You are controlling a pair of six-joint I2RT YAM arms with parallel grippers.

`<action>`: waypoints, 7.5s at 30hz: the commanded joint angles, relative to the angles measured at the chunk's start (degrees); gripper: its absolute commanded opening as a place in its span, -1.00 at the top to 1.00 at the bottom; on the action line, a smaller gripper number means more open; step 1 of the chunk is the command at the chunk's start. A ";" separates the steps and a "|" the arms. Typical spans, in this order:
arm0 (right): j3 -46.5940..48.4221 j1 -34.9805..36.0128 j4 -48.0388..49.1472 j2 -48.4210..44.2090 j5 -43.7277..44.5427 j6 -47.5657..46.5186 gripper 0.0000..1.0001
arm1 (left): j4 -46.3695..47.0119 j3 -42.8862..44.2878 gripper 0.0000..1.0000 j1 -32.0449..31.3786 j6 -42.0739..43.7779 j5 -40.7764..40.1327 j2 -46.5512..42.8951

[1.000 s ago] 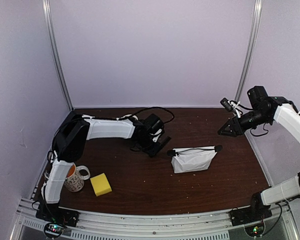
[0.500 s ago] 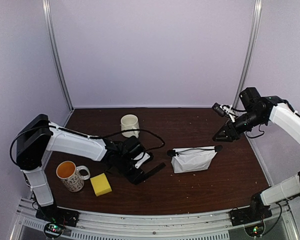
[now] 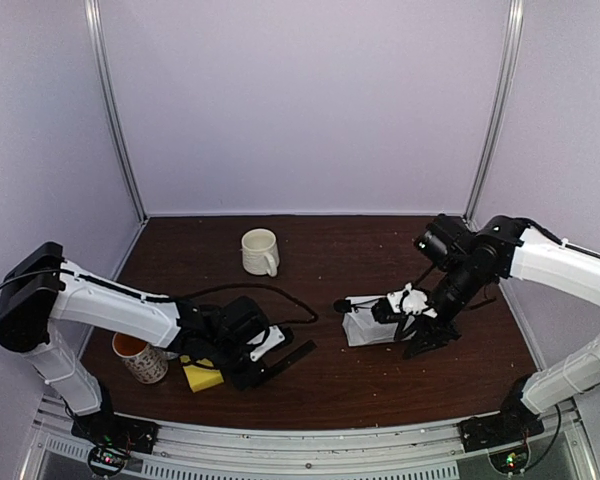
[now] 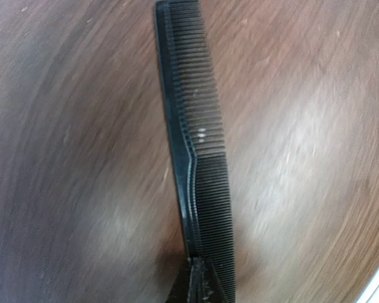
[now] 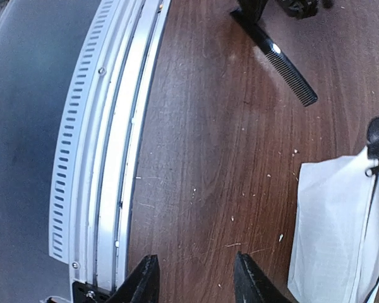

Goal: Sort the hair-cutting tools
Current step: Adjust the comb at the center of the board.

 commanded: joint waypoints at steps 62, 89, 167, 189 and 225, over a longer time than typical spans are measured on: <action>11.61 23.04 25.47 47.51 28.57 12.50 0.78 | 5.40 -2.09 -0.03 17.42 -15.16 23.93 -3.39; 4.30 23.45 26.79 45.48 15.50 17.37 0.78 | 4.55 -17.51 -0.04 -2.75 -10.70 -0.55 -26.83; 4.26 16.42 29.27 48.36 3.60 20.91 0.77 | -18.16 -0.03 0.16 -18.26 -16.72 -2.46 0.71; 6.96 14.74 21.64 43.55 -0.11 16.30 0.60 | -19.87 0.79 0.74 -15.91 -9.52 -2.11 -0.63; 11.60 8.54 13.64 52.15 -11.80 35.58 0.09 | -16.48 0.91 1.00 -15.37 -6.80 -1.50 2.58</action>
